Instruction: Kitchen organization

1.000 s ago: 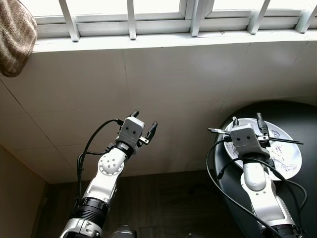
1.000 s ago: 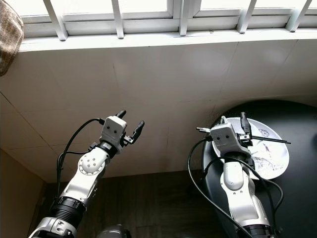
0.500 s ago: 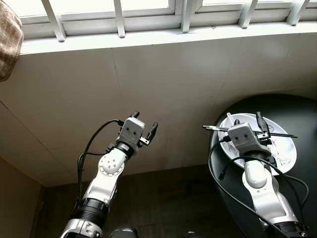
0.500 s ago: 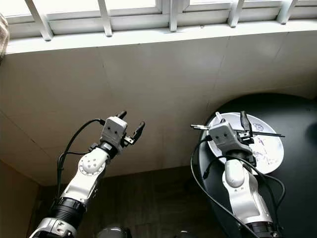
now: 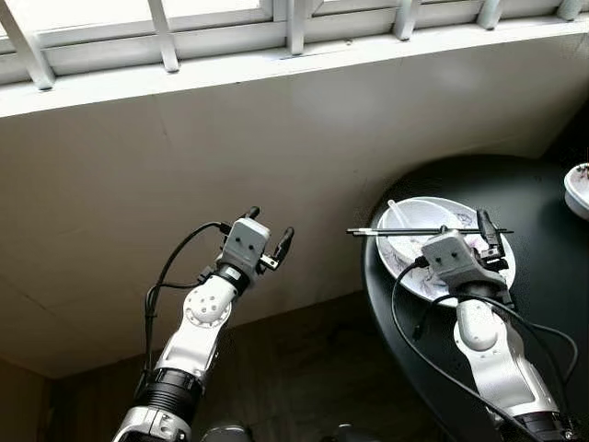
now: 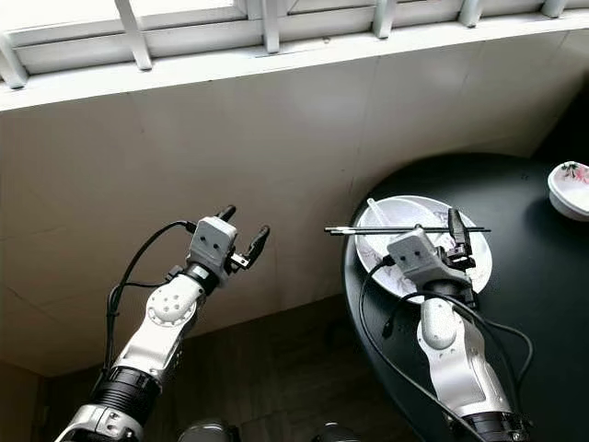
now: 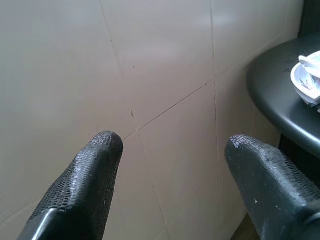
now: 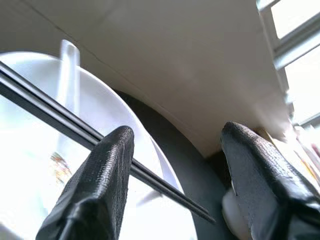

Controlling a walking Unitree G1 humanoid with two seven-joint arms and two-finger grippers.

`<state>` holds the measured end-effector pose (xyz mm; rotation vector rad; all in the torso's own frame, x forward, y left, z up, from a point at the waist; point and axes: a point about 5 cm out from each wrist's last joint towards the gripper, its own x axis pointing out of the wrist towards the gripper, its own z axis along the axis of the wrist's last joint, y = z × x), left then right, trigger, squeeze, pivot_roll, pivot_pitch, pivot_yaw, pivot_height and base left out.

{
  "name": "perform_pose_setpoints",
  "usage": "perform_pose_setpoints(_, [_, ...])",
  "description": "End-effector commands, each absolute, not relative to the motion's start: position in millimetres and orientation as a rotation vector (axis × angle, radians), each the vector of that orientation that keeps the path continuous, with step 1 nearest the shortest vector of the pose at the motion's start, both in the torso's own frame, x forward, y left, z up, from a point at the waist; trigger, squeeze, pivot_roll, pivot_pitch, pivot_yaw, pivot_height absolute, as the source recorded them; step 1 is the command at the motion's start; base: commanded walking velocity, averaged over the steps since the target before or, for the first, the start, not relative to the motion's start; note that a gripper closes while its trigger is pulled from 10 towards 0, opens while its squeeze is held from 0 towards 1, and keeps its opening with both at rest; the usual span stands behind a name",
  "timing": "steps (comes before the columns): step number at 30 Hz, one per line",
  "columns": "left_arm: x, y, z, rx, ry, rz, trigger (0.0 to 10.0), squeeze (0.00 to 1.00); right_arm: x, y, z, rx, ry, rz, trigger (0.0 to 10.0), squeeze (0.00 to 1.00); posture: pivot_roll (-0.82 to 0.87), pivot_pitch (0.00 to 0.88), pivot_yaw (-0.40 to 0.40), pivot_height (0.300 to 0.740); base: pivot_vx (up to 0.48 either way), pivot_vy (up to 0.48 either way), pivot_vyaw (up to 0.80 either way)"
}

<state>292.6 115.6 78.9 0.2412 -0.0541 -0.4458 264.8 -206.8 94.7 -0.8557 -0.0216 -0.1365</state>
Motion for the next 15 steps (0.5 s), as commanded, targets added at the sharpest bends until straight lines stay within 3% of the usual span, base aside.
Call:
perform_pose_setpoints(1, [291.9,117.4,76.7,0.243,-0.043,-0.439,10.0,0.0,266.4,-202.1,95.7,-0.863,-0.037,-0.064,10.0,0.0,0.04,0.0,-0.033,0.74,0.0,0.0,0.0])
perform_pose_setpoints(15, [293.1,117.3,77.2,0.236,-0.044,-0.428,10.0,0.0,289.4,-235.2,145.1,-0.958,0.061,0.095,10.0,0.0,0.03,0.0,-0.04,0.74,0.0,0.0,0.0])
